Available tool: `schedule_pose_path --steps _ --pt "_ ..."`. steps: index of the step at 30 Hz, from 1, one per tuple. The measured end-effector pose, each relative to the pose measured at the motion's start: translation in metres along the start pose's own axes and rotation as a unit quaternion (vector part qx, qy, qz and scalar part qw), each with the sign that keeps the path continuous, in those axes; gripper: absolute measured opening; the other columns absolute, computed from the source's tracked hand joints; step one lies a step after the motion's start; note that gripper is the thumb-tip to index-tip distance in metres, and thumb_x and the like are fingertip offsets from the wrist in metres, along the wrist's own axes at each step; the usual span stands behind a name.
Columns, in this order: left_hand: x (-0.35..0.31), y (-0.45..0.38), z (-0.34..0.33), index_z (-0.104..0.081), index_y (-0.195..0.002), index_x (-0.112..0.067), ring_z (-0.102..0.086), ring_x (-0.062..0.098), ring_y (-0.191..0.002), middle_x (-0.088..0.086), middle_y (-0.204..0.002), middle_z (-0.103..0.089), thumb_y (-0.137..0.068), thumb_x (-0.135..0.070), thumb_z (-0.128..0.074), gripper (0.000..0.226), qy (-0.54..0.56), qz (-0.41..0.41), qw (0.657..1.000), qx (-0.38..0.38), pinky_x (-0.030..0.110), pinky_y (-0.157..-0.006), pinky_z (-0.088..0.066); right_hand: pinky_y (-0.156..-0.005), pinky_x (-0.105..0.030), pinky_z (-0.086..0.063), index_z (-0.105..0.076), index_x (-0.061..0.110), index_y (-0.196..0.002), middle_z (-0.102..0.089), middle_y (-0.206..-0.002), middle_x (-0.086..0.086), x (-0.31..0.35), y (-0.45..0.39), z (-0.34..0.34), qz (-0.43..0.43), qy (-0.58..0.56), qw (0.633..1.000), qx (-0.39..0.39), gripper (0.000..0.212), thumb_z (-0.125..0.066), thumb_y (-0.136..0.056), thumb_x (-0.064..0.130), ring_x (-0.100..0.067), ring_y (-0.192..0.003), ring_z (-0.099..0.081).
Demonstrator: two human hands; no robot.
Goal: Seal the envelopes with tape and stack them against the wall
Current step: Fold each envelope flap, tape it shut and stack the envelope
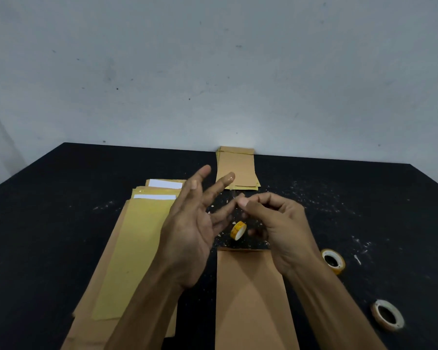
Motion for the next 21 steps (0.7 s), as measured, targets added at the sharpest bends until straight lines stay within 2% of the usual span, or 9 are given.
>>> schedule_pose_path --steps 3,7,10,11,13,15,16,18,21 --pt "0.009 0.006 -0.002 -0.038 -0.144 -0.041 -0.053 0.011 -0.132 -0.015 -0.139 -0.059 -0.102 -0.051 -0.037 0.043 -0.158 -0.059 0.986 0.006 0.039 -0.113 -0.035 -0.056 -0.025 -0.052 -0.068 0.011 -0.077 -0.069 -0.080 -0.006 -0.003 0.002 0.001 -0.005 -0.026 0.999 0.023 0.009 -0.076 -0.080 0.012 -0.013 -0.076 -0.064" --pt "0.019 0.005 0.012 -0.026 -0.137 -0.070 -0.019 0.003 -0.149 -0.023 -0.153 -0.040 -0.097 -0.063 -0.031 0.041 -0.361 -0.112 0.926 -0.008 0.046 -0.121 -0.022 -0.060 -0.029 -0.059 -0.061 0.008 -0.085 -0.075 -0.096 -0.013 0.006 0.006 0.008 -0.008 -0.111 0.992 0.059 0.017 -0.071 -0.073 0.017 -0.023 -0.087 -0.072" --pt "0.026 0.008 0.024 -0.013 -0.146 -0.063 -0.001 -0.003 -0.150 -0.016 -0.161 -0.027 -0.097 -0.062 -0.026 0.051 -0.496 -0.091 0.863 -0.022 0.042 -0.124 -0.015 -0.064 -0.030 -0.060 -0.056 0.008 -0.087 -0.075 -0.106 -0.019 0.014 0.008 0.015 -0.001 -0.137 0.987 0.088 0.010 -0.063 -0.081 0.013 -0.027 -0.095 -0.074" --pt "0.027 0.009 0.027 -0.014 -0.149 -0.058 -0.002 -0.003 -0.150 -0.013 -0.161 -0.028 -0.097 -0.061 -0.027 0.053 -0.522 -0.085 0.848 -0.033 0.038 -0.124 -0.015 -0.065 -0.030 -0.060 -0.054 0.009 -0.086 -0.074 -0.107 -0.020 0.016 0.009 0.017 0.003 -0.141 0.986 0.091 0.008 -0.061 -0.083 0.012 -0.028 -0.097 -0.074" --pt "0.025 0.011 0.030 -0.031 -0.151 -0.042 -0.030 -0.002 -0.143 -0.011 -0.148 -0.049 -0.100 -0.057 -0.034 0.052 -0.492 -0.090 0.864 -0.063 0.025 -0.115 -0.032 -0.063 -0.029 -0.059 -0.052 0.010 -0.083 -0.075 -0.105 -0.020 0.020 0.009 0.019 0.009 -0.132 0.987 0.091 0.009 -0.060 -0.081 0.013 -0.028 -0.098 -0.074" --pt "0.015 0.011 0.027 -0.057 -0.136 -0.025 -0.058 -0.005 -0.115 -0.012 -0.119 -0.070 -0.100 -0.043 -0.043 0.043 -0.397 -0.089 0.909 -0.090 0.016 -0.093 -0.048 -0.060 -0.027 -0.059 -0.050 0.011 -0.079 -0.075 -0.103 -0.020 0.022 0.010 0.022 0.013 -0.117 0.988 0.096 0.011 -0.060 -0.077 0.014 -0.027 -0.095 -0.074" --pt "0.010 0.011 0.023 -0.066 -0.124 -0.022 -0.064 -0.001 -0.106 -0.010 -0.106 -0.075 -0.098 -0.037 -0.047 0.036 -0.340 -0.071 0.933 -0.093 0.022 -0.088 -0.053 -0.060 -0.027 -0.058 -0.050 0.011 -0.079 -0.075 -0.102 -0.020 0.022 0.010 0.023 0.012 -0.110 0.989 0.101 0.011 -0.060 -0.077 0.014 -0.026 -0.094 -0.074" --pt "0.003 0.010 0.014 -0.073 -0.108 -0.016 -0.070 0.010 -0.099 -0.001 -0.098 -0.077 -0.093 -0.035 -0.051 0.033 -0.221 -0.010 0.971 -0.093 0.034 -0.082 -0.055 -0.060 -0.028 -0.056 -0.049 0.011 -0.079 -0.076 -0.101 -0.020 0.020 0.011 0.024 0.010 -0.093 0.989 0.111 0.012 -0.061 -0.076 0.014 -0.026 -0.094 -0.074" --pt "-0.002 0.008 0.004 -0.076 -0.097 -0.009 -0.071 0.017 -0.089 0.009 -0.095 -0.077 -0.082 -0.044 -0.057 0.043 -0.120 0.079 0.986 -0.089 0.033 -0.070 -0.051 -0.060 -0.028 -0.056 -0.050 0.011 -0.079 -0.076 -0.100 -0.019 0.018 0.013 0.024 0.009 -0.072 0.990 0.117 0.014 -0.063 -0.075 0.015 -0.026 -0.096 -0.074"
Point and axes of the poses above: each hand's wrist, its own y-axis away from the middle knuckle, its own z-axis out of the back of the hand, x = y × z, the point moved 2 cm from there along -y, towards the middle knuckle
